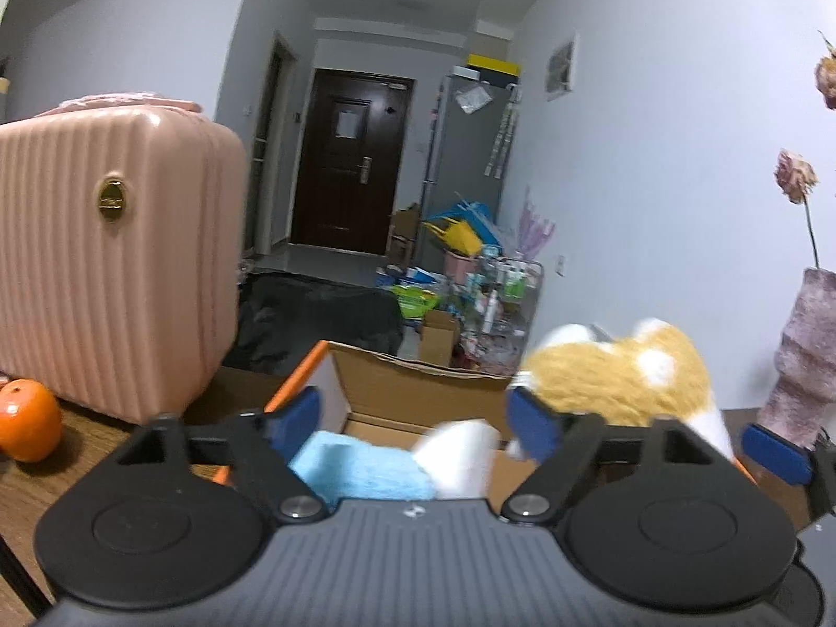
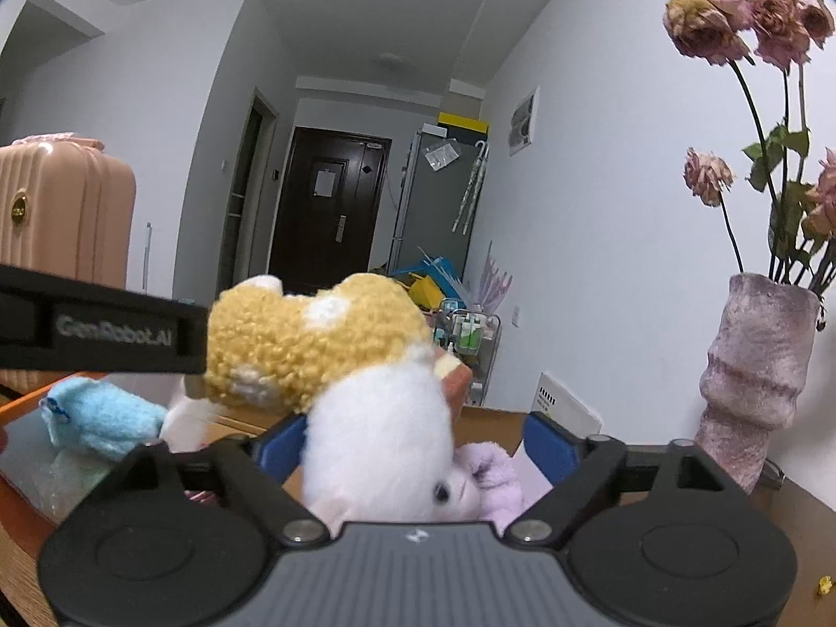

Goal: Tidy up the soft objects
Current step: 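Open both grippers to drop the sponge and plush into the box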

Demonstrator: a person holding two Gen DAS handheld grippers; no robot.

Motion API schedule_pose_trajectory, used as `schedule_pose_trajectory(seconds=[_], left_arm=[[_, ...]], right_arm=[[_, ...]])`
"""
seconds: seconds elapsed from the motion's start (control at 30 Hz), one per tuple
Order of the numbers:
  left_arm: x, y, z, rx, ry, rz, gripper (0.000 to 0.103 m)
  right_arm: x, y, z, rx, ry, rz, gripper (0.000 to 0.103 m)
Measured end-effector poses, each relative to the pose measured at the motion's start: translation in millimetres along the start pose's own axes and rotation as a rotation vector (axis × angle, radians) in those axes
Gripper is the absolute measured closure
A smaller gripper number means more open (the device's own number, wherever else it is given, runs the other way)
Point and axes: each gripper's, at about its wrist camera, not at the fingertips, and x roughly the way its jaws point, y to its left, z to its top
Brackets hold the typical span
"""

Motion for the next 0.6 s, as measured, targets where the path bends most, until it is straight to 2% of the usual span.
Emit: schedule_pose_trajectory(seconds=[0.03,0.07,0.2,0.6], left_arm=[[-1,1,0,-0.01,0.0,0.008,0.004],[-1,3,1,-0.026,0.002,0.018,0.004],[-6,10,1,-0.05,0.005,0.021,0.0],[-12,11,-4,-0.015,0.012,0.028,0.0]], right_arm=[[0,-2,0,0.008,0.005,0.001,0.009],[0,-3,-1,0.016,0.009,0.002,0.005],[-3,-8,-3,0.038,0.02,0.025,0.0],[-12,-27,-4,0.17,0.071,0.152,0.0]])
